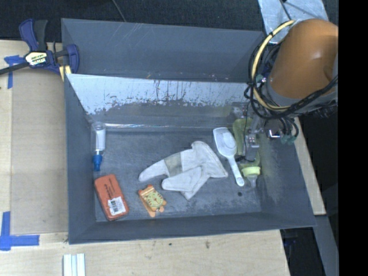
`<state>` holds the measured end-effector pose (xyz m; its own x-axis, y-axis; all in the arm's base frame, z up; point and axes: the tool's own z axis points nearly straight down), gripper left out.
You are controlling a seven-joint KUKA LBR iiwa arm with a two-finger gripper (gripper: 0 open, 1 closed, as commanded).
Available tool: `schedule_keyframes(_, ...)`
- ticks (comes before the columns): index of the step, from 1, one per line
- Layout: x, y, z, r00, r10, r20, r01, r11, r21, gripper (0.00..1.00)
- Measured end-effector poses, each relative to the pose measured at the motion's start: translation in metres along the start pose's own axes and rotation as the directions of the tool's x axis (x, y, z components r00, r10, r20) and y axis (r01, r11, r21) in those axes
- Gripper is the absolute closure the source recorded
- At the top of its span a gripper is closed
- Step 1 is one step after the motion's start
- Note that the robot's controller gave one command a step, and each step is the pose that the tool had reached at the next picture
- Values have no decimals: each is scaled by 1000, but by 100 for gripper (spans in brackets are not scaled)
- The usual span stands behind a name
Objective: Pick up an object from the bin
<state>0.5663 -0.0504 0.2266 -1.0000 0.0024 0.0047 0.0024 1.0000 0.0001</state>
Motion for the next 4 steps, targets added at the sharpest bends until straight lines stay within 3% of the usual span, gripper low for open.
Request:
schedule_keyframes(1,-1,0,-5,1000,-1,9,1,1000,1,0)
schedule_keyframes(2,-18,17,24,998,-59,16,59,998,3,0)
schedule_keyframes(3,-38,68,84,999,-39,14,39,999,1,0)
schedule_keyframes(4,-14,90,112,994,111,2,-111,994,-6,0)
